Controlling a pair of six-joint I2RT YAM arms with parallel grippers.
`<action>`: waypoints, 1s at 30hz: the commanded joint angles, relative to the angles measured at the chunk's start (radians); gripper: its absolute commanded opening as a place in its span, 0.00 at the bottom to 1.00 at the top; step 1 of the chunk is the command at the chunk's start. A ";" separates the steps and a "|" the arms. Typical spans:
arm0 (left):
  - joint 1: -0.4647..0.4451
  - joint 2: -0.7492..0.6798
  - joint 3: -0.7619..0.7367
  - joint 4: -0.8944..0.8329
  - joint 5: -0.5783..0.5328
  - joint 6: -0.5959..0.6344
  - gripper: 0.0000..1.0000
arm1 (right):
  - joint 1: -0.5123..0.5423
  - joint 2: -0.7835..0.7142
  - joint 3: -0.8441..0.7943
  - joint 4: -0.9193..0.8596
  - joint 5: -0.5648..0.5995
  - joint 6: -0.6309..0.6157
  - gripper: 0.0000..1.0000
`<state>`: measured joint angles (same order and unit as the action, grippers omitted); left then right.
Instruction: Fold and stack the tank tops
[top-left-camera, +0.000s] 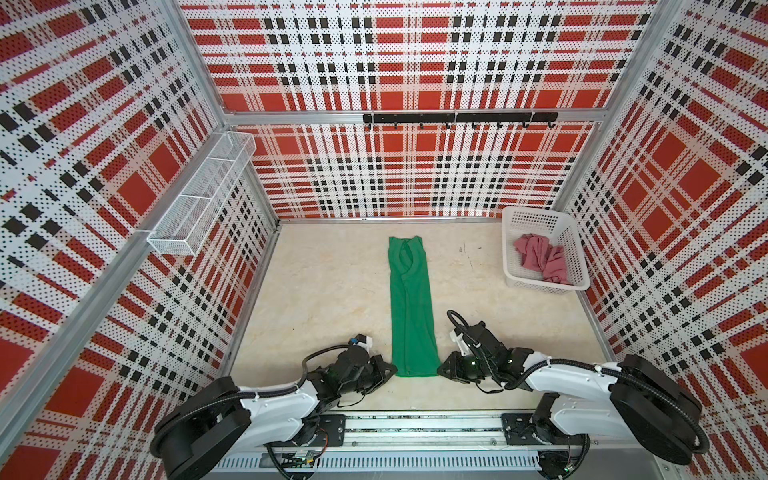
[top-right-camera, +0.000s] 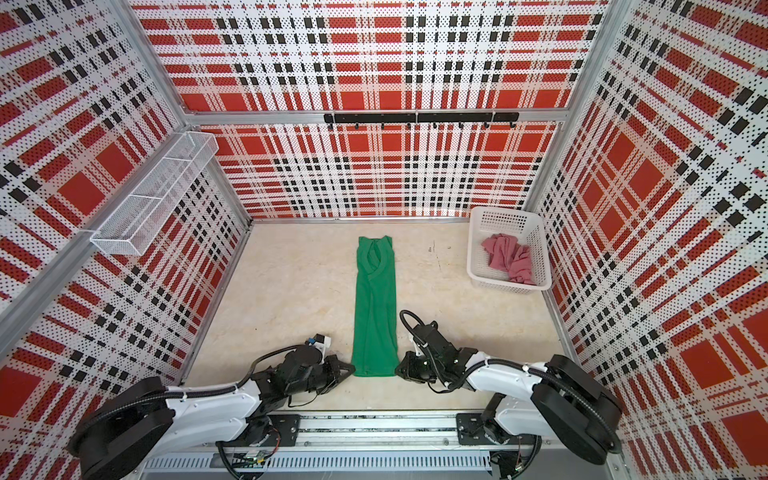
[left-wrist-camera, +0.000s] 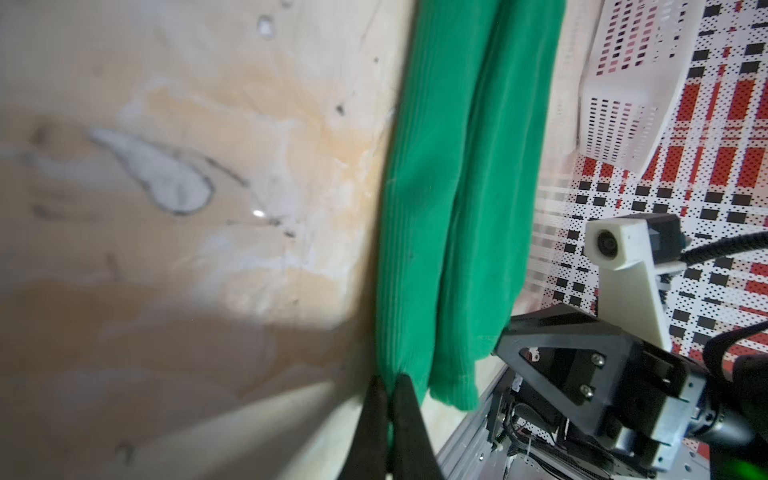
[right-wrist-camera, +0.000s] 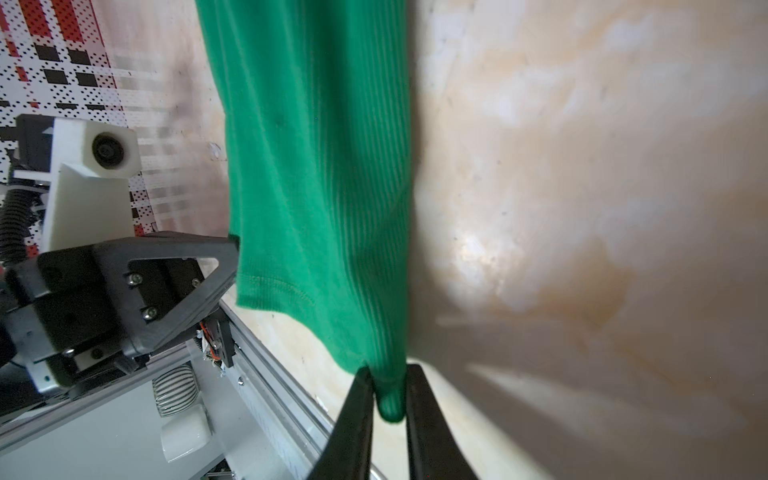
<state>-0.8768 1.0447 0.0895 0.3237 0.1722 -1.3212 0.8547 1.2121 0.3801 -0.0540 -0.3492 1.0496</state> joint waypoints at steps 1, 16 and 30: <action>0.004 -0.077 0.101 -0.158 -0.048 0.050 0.00 | 0.006 -0.049 0.102 -0.170 0.072 -0.094 0.05; 0.267 -0.068 0.321 -0.385 0.051 0.332 0.00 | -0.135 0.083 0.447 -0.349 0.083 -0.392 0.00; 0.239 -0.107 0.208 -0.336 0.062 0.265 0.00 | -0.043 0.028 0.064 0.125 -0.085 0.060 0.55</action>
<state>-0.6136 0.9760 0.3431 -0.0235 0.2337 -1.0237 0.7876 1.2945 0.4927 -0.1444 -0.4088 0.9199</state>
